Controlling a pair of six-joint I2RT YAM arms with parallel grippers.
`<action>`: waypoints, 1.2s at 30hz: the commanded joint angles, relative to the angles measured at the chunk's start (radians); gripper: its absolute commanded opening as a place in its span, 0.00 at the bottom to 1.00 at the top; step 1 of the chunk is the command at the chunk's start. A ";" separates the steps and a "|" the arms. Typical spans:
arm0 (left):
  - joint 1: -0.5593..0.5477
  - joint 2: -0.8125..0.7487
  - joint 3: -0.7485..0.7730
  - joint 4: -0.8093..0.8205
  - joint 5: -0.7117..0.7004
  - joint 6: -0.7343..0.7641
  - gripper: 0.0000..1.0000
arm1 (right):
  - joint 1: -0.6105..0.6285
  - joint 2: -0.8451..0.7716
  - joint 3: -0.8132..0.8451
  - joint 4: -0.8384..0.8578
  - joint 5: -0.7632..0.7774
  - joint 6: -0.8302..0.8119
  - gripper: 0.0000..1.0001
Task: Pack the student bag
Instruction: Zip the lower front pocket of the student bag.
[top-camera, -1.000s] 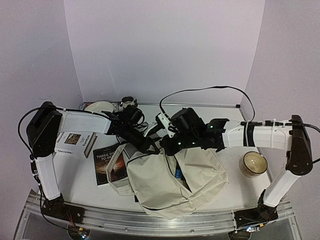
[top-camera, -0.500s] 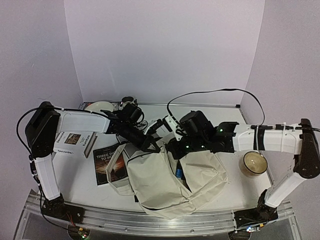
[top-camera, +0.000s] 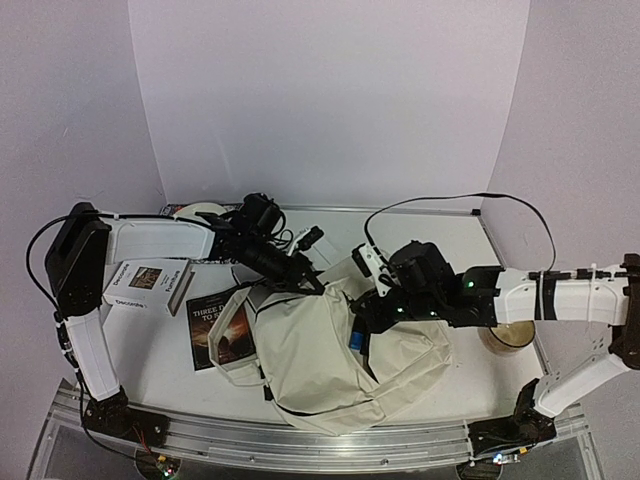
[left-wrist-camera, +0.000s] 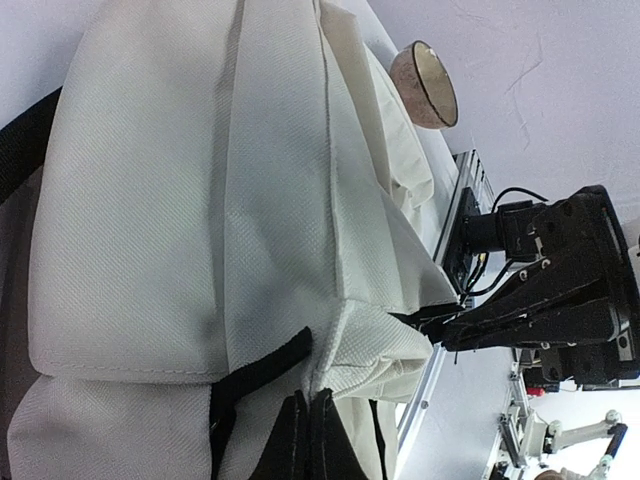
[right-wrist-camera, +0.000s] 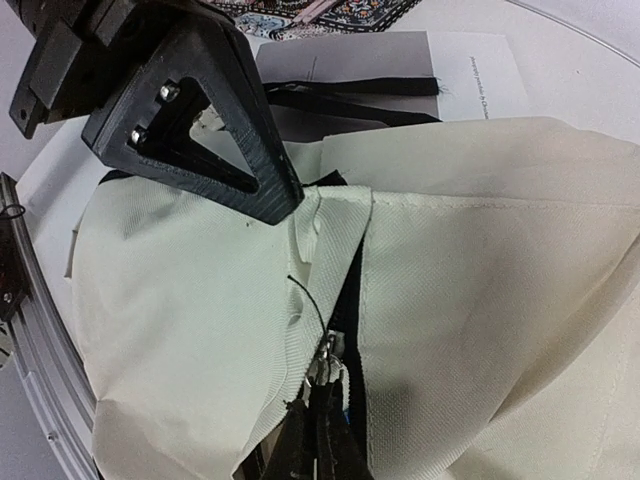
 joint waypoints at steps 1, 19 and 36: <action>0.086 -0.086 0.073 0.137 -0.157 -0.093 0.00 | 0.013 -0.079 -0.095 -0.137 -0.090 0.058 0.00; 0.006 -0.210 -0.176 0.265 -0.118 -0.157 0.00 | 0.012 -0.007 0.148 0.010 0.150 -0.022 0.00; 0.085 -0.314 -0.159 0.302 -0.364 -0.271 0.00 | 0.012 -0.012 -0.093 -0.102 -0.059 0.041 0.00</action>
